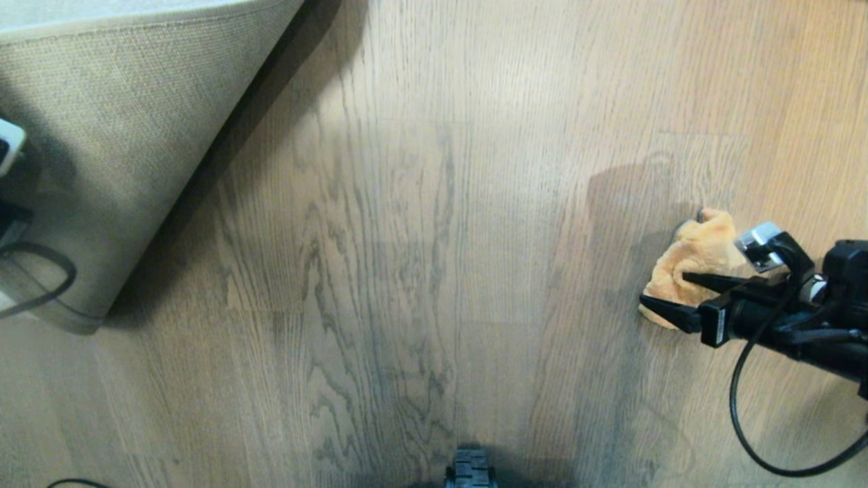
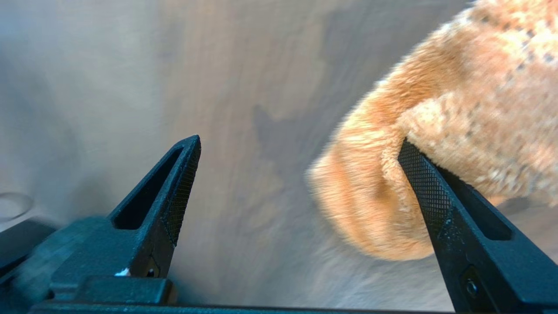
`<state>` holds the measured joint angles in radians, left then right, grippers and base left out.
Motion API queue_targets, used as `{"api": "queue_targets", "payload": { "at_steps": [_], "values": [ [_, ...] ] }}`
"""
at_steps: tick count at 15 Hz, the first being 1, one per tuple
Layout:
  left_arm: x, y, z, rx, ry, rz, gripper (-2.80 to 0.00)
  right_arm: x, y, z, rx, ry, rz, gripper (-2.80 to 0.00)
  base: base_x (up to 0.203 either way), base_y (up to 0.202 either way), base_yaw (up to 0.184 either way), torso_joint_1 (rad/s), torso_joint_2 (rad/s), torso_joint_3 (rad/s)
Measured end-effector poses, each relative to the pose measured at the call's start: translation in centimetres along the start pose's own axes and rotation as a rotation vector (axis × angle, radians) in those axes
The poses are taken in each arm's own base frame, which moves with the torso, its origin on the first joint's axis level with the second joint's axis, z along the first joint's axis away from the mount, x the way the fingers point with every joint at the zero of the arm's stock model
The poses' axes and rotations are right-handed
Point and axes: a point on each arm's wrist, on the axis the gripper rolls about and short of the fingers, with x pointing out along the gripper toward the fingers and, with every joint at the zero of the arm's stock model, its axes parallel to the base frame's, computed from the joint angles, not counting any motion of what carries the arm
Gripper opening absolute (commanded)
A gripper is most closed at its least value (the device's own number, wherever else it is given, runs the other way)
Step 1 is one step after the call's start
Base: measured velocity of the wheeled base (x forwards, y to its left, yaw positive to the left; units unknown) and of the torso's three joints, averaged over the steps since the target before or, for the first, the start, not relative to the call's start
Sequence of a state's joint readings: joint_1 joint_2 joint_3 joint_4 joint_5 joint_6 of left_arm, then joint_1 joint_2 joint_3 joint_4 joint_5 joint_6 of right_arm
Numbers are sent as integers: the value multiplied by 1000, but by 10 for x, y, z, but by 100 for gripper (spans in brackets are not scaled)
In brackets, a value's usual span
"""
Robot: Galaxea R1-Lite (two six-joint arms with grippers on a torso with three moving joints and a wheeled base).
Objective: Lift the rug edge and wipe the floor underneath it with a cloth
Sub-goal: Pick up the rag
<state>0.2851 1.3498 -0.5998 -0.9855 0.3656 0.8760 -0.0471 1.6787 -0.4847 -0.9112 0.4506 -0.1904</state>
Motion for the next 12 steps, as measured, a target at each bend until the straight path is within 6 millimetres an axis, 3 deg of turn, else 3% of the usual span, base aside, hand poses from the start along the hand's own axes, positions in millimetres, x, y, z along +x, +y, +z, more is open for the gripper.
{"api": "queue_targets", "payload": {
  "at_steps": [7,12],
  "values": [
    [3,-2,-1,0,0,1,-280,3,-7,-1,4,11,-41,0,0,0,0,0,0,0],
    [3,-4,-1,0,1,-2,-280,-12,0,-3,3,22,-111,0,0,0,0,0,0,0]
  ]
}}
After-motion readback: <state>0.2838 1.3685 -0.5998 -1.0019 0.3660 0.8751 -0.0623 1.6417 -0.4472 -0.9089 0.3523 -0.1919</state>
